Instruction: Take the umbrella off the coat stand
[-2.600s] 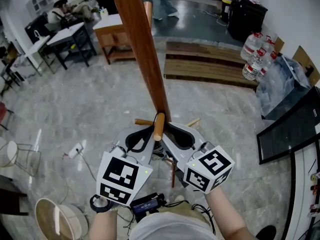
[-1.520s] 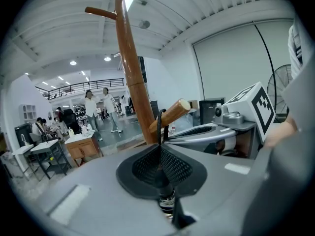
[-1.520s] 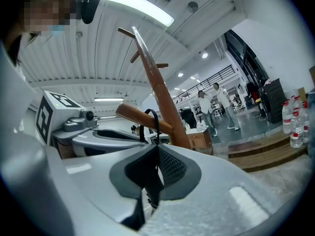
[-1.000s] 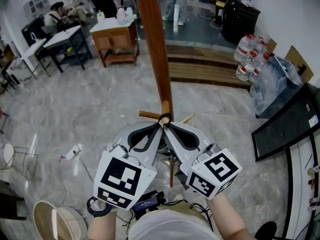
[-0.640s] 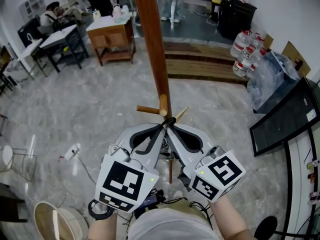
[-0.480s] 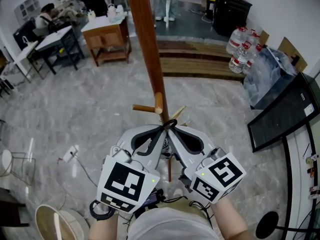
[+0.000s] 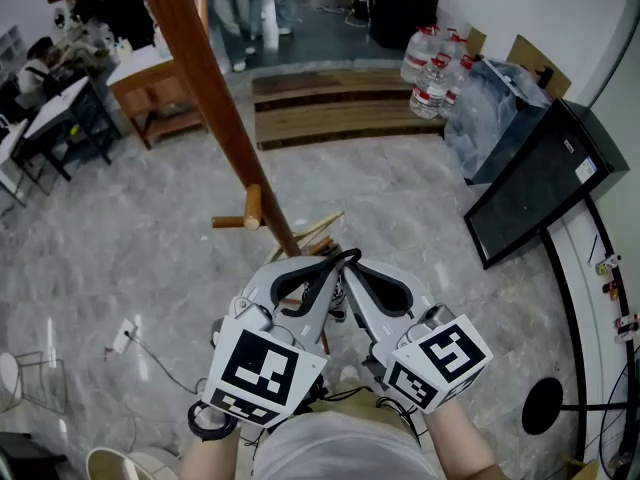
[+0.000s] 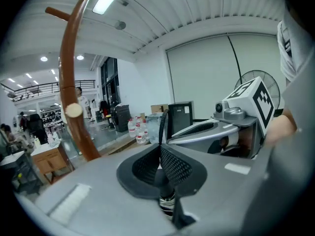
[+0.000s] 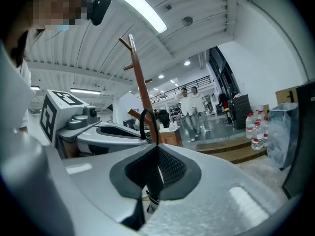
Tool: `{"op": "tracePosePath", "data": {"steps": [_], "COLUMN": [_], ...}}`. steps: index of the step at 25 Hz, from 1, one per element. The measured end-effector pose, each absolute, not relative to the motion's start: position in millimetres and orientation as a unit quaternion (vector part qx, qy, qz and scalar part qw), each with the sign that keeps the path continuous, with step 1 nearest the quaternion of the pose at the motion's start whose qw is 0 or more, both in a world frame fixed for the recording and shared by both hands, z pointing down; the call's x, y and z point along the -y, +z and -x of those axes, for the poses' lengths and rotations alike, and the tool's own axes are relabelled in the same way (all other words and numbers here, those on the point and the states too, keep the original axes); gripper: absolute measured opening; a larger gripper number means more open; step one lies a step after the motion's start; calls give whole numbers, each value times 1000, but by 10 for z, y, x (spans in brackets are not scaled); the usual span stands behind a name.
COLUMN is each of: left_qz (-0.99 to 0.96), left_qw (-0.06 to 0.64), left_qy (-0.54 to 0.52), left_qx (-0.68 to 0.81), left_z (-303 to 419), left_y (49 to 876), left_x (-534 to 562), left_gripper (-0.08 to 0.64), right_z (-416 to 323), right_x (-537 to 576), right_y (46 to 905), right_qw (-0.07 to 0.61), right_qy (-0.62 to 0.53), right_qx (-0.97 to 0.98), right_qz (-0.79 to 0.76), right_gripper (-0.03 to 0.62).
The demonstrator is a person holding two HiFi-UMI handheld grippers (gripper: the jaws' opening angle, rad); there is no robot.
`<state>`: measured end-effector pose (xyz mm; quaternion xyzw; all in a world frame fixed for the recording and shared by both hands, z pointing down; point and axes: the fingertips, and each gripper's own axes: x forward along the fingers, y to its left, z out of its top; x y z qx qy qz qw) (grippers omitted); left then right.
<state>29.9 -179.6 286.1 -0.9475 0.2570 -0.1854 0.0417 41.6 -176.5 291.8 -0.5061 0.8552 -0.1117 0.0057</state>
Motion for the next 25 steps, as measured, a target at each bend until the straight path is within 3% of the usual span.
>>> {"op": "tracePosePath", "data": {"steps": [25], "left_qz": [982], "left_qw": [49], "left_qy": [-179], "left_qx": [19], "left_z": [-1748], "left_y": [3402], "left_x": [1089], "left_gripper": [20], "right_z": [-1846], "right_x": [961], "right_y": [3467], "right_qw": [-2], "right_qy": [-150], "right_qx": [-665], "right_qz": [732], "right_gripper": [5]}}
